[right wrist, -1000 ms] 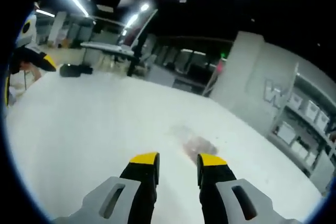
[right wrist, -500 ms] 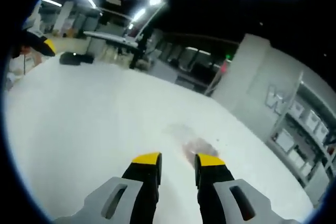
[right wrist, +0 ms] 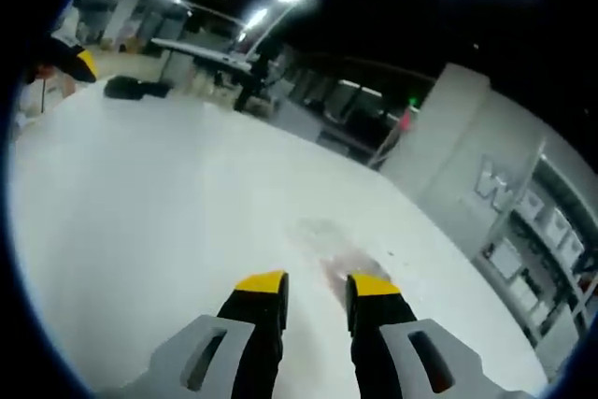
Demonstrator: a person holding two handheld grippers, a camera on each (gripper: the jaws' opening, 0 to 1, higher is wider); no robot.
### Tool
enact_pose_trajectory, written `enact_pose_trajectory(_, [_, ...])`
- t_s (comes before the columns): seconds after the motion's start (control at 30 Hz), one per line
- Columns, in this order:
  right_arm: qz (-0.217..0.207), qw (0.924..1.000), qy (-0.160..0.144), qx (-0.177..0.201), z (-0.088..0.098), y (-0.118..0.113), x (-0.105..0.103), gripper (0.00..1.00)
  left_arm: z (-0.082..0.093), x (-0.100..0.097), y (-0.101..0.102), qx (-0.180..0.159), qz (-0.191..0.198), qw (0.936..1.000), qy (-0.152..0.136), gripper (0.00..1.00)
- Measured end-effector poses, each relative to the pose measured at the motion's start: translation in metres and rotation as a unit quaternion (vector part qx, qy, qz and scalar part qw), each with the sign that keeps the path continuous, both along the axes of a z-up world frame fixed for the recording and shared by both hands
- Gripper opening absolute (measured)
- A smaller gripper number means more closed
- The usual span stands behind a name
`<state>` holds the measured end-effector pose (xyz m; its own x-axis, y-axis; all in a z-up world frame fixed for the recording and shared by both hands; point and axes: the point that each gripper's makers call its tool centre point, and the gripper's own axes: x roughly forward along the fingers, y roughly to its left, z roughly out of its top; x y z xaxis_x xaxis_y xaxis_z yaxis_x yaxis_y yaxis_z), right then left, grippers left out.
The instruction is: Open the resealable bag by pulling the two sides of the seal apart until the entire bag opening is separated and visibly accessible.
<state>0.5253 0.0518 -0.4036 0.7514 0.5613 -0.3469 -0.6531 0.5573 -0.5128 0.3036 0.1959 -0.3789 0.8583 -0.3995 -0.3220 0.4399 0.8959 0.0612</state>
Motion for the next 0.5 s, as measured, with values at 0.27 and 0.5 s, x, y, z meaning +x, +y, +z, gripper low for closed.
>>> enact_pose_trajectory(0.27, [0.002, 0.9999, 0.0, -0.01, -0.004, 0.005, 0.006, 0.22, -0.002, 0.002, -0.002, 0.002, -0.005, 1.0, 0.004, 0.9])
enact_pose_trajectory(0.5, [-0.001, 0.9999, 0.0, -0.017, -0.006, 0.006, 0.013, 0.22, 0.0, 0.004, 0.0, 0.003, -0.003, 1.0, 0.002, 0.9])
